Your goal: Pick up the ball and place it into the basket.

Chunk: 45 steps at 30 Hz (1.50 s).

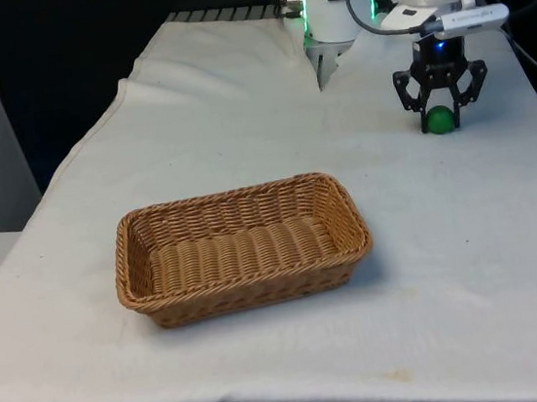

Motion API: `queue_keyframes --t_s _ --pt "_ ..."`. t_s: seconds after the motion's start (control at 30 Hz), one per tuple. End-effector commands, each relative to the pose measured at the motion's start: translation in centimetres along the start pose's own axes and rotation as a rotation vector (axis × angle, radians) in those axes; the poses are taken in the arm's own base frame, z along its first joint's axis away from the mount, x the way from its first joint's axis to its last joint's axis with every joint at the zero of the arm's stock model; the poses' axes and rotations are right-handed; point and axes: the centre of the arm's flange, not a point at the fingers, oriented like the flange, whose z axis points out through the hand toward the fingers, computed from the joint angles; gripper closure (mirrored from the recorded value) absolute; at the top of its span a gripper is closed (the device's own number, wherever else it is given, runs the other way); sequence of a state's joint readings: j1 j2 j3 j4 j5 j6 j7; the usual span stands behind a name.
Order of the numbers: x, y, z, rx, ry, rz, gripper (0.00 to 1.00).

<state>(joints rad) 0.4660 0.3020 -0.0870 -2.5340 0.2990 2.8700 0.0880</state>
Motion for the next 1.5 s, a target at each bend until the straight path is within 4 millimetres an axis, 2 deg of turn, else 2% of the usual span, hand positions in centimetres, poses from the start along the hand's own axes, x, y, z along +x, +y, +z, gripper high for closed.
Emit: queue_keyframes --t_s 0.0,0.17,0.37,0.4,0.57,0.87,1.47 --pt "0.0 0.0 0.0 0.002 0.001 0.001 0.99" --pt "0.0 0.0 0.0 0.002 0.001 0.001 0.98" --pt "0.3 -0.2 -2.0 0.008 0.007 -0.001 0.98" --pt "0.4 -0.4 -1.6 0.015 0.01 -0.002 0.98" --pt "0.4 -0.6 -3.9 0.022 0.01 -0.005 0.98" --pt "0.8 -1.2 -6.5 0.043 0.015 -0.012 0.98" --pt "2.7 -2.6 -12.7 0.085 0.032 -0.026 0.98"
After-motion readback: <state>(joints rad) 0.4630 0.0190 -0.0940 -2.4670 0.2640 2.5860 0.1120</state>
